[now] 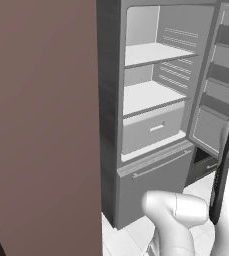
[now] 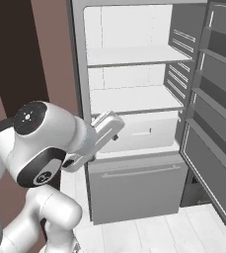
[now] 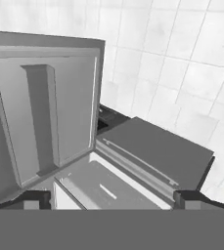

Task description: Place one of the steaks on the plate and the other in the bowl. Then place the bowl in the fridge.

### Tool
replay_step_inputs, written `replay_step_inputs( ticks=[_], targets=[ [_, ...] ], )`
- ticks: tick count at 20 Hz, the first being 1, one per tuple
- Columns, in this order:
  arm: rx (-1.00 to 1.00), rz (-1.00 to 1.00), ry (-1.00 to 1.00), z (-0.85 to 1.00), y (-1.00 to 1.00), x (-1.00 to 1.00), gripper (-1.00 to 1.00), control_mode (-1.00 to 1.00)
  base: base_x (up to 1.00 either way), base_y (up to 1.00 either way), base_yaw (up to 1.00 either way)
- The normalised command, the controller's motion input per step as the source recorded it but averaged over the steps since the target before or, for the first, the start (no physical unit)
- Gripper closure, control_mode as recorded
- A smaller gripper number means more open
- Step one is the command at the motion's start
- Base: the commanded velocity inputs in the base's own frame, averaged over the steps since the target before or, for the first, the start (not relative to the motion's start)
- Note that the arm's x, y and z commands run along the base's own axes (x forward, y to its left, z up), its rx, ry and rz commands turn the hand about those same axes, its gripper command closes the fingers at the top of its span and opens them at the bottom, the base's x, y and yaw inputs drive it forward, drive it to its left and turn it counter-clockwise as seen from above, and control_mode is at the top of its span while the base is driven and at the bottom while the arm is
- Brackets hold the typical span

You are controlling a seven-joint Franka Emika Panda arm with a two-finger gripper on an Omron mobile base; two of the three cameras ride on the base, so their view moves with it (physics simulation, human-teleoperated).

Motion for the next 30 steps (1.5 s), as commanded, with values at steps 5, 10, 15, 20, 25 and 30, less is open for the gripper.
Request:
replay_step_inputs(
  ticks=[5, 10, 15, 20, 25, 30],
  targets=[
    [0.01, 0.08, 0.00, -0.09, 0.10, -0.07, -1.00, -1.00, 0.00, 0.00, 0.00],
    [0.00, 0.26, 0.06, -0.17, 0.23, -0.04, -1.00, -1.00, 0.00, 0.00, 0.00],
    [-0.02, 0.30, 0.09, -0.22, 0.32, -0.05, -1.00, -1.00, 0.00, 0.00, 0.00],
    [0.00, 0.13, 0.07, -0.11, 0.19, 0.00, -1.00, -1.00, 0.00, 0.00, 0.00],
    [0.00, 0.00, 0.00, 0.00, 0.00, 0.00, -1.00, 1.00, 0.00, 0.00, 0.00],
    [0.00, 0.00, 0.00, 0.00, 0.00, 0.00, -1.00, 1.00, -0.28, -0.22, 0.00]
  ],
)
